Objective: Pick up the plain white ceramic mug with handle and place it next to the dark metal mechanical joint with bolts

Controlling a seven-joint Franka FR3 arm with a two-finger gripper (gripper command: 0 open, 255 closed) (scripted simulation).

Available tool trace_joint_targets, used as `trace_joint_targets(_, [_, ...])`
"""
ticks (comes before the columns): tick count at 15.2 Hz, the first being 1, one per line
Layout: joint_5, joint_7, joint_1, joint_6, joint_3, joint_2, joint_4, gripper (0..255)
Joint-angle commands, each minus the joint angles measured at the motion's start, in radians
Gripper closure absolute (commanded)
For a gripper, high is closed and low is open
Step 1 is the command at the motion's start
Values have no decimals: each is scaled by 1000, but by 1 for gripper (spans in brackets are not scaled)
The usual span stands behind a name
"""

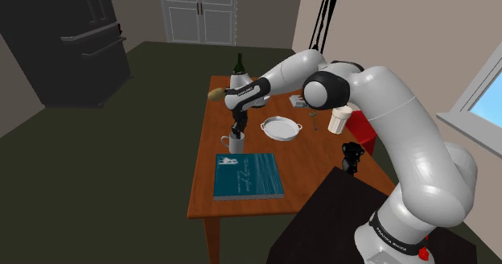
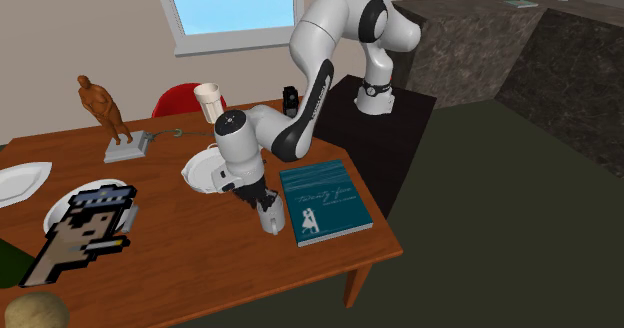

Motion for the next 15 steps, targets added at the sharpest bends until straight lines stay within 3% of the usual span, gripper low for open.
trace_joint_targets(1, [0, 0, 0, 0, 0, 0, 0, 255])
trace_joint_targets(15, [-1, 0, 1, -49, -2, -66, -17, 255])
